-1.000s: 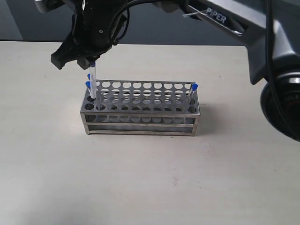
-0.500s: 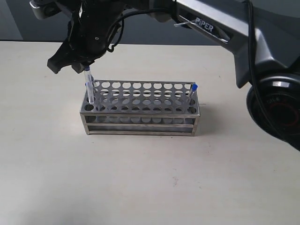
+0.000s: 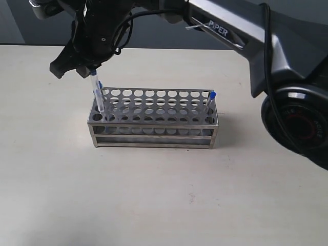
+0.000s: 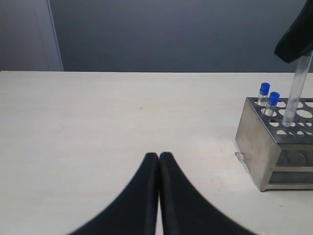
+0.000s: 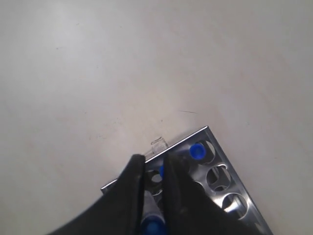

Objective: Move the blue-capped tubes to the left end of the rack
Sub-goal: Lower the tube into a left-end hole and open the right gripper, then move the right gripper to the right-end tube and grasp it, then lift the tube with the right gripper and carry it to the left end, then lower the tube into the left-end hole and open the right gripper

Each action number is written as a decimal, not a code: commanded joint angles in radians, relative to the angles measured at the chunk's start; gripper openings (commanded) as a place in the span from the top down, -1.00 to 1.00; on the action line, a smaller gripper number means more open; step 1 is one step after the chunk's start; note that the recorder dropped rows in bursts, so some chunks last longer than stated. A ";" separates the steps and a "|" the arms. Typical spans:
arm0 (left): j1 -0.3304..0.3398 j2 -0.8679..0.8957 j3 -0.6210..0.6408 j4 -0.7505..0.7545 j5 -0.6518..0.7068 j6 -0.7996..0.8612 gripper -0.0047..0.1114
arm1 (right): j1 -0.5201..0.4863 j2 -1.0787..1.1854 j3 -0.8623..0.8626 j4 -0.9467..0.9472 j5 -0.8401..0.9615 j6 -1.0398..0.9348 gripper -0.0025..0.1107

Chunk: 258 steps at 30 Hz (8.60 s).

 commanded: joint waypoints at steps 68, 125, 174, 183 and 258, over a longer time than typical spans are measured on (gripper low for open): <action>-0.005 -0.004 -0.003 -0.001 -0.007 -0.001 0.90 | -0.030 -0.051 -0.006 -0.175 0.100 0.134 0.30; -0.005 -0.004 -0.003 -0.001 -0.005 -0.001 0.90 | -0.311 -0.303 0.744 -0.263 -0.130 0.258 0.95; -0.005 -0.004 -0.003 -0.001 -0.007 -0.001 0.90 | -0.038 -0.336 0.378 -0.004 0.009 0.020 0.97; -0.005 -0.004 -0.003 -0.001 -0.005 -0.001 0.90 | 0.015 -0.166 0.167 0.005 0.100 0.008 0.97; -0.005 -0.004 -0.003 -0.001 -0.007 -0.001 0.90 | 0.014 -0.006 0.104 0.100 0.100 -0.074 0.26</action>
